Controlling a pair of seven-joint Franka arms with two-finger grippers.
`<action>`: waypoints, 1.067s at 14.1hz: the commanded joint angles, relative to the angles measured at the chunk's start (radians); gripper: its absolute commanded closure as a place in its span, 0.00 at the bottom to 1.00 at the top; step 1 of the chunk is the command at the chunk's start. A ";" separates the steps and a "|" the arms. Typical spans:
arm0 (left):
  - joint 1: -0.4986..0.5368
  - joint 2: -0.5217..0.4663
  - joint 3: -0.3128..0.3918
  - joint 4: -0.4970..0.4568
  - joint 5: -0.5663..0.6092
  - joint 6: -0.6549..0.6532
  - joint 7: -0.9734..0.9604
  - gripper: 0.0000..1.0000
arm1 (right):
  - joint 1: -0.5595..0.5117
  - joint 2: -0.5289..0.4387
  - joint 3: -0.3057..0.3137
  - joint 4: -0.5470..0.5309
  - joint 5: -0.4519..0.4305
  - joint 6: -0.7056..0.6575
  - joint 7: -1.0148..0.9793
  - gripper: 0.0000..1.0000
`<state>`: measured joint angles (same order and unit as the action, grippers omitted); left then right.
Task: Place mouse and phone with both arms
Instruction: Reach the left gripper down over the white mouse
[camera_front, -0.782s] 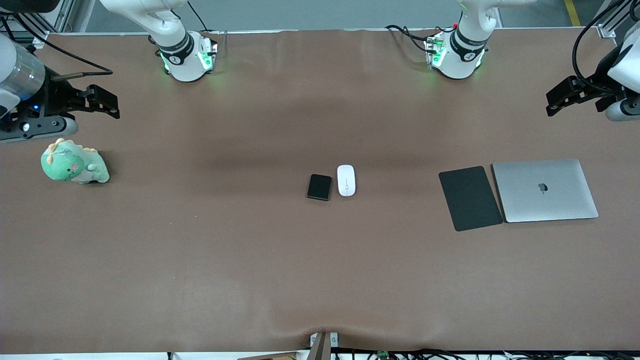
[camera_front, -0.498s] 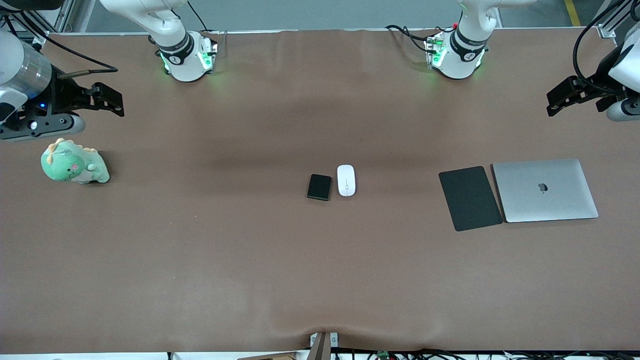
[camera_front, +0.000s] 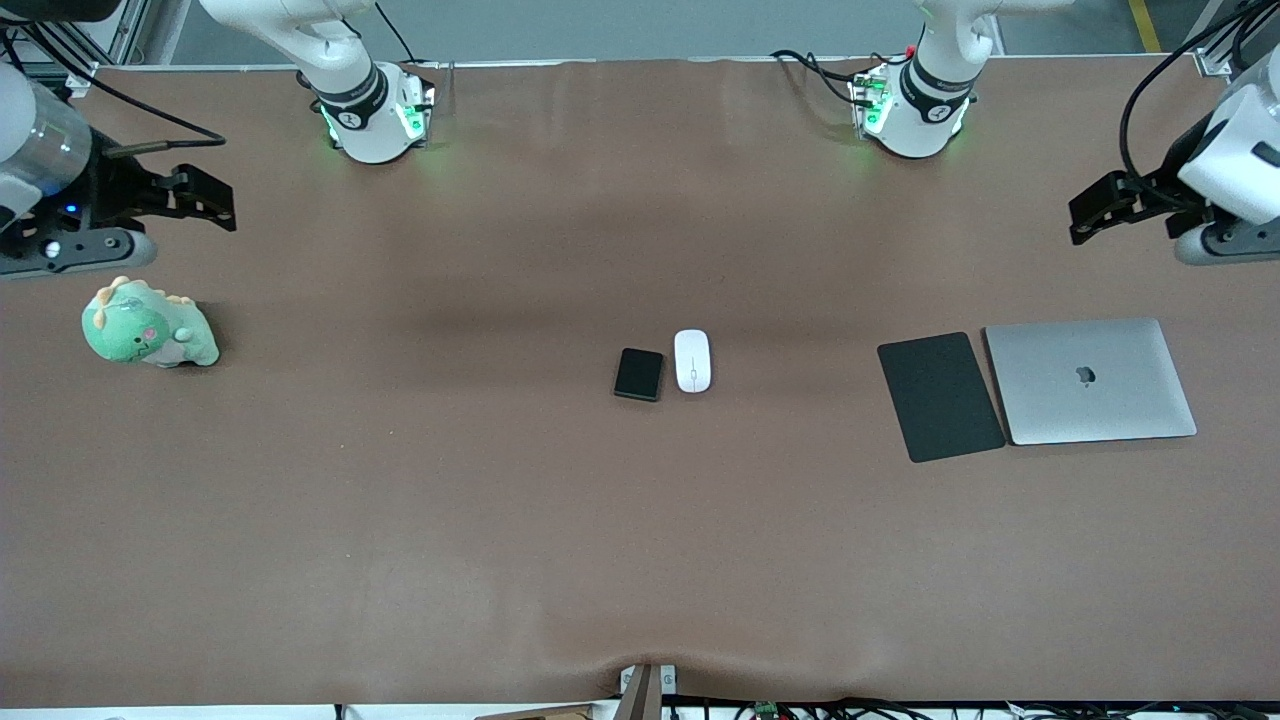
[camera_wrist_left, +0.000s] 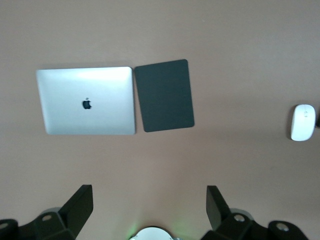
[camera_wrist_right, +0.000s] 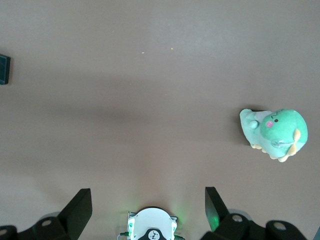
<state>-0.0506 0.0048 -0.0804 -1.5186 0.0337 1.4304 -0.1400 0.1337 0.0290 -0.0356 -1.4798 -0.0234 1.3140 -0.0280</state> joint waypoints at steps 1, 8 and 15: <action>-0.020 0.050 -0.019 0.021 -0.037 -0.013 0.000 0.00 | -0.052 -0.014 -0.004 -0.001 -0.013 -0.007 0.007 0.00; -0.041 0.161 -0.134 0.012 -0.034 0.064 -0.139 0.00 | -0.094 -0.006 -0.003 -0.002 0.000 -0.019 0.005 0.00; -0.153 0.279 -0.193 -0.034 -0.017 0.246 -0.393 0.00 | -0.078 0.020 0.000 -0.008 0.121 -0.042 0.010 0.00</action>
<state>-0.1711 0.2594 -0.2736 -1.5515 0.0091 1.6405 -0.4675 0.0596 0.0388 -0.0334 -1.4883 0.0486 1.2731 -0.0282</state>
